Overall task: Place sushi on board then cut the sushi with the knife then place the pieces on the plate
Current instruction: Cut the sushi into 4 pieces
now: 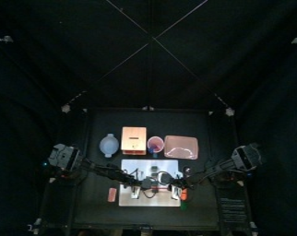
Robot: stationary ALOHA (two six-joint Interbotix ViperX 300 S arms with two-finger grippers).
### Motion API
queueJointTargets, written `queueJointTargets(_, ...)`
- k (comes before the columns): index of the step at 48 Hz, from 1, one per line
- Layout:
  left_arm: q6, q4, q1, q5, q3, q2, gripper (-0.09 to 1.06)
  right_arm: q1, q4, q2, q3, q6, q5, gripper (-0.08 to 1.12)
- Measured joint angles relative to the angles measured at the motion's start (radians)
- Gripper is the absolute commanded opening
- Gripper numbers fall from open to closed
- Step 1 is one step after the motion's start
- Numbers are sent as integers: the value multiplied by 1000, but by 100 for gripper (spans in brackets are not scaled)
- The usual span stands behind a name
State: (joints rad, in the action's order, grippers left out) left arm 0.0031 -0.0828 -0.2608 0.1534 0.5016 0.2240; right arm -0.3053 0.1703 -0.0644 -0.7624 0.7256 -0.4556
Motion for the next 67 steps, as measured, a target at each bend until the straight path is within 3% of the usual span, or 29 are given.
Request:
queueJointTargets(6,0,21,0,8,2,-32,44,-2,11,-31,6,0,-12,37)
queueJointTargets(16,2,83,-2,12,9,-110,56,-2,31,-97,8,0,-38,37)
queueJointTargets(29,6,103,2,12,14,-156,71,2,43,-184,5,3,-55,37)
queueJointTargets(39,5,164,14,-5,35,-235,73,6,26,-291,-17,5,-103,37)
queueJointTargets(52,3,210,23,-124,118,-330,73,11,-74,-445,-120,17,-187,37)
queueJointTargets(67,0,212,83,-351,241,-394,72,17,-215,-617,-225,14,-259,38)
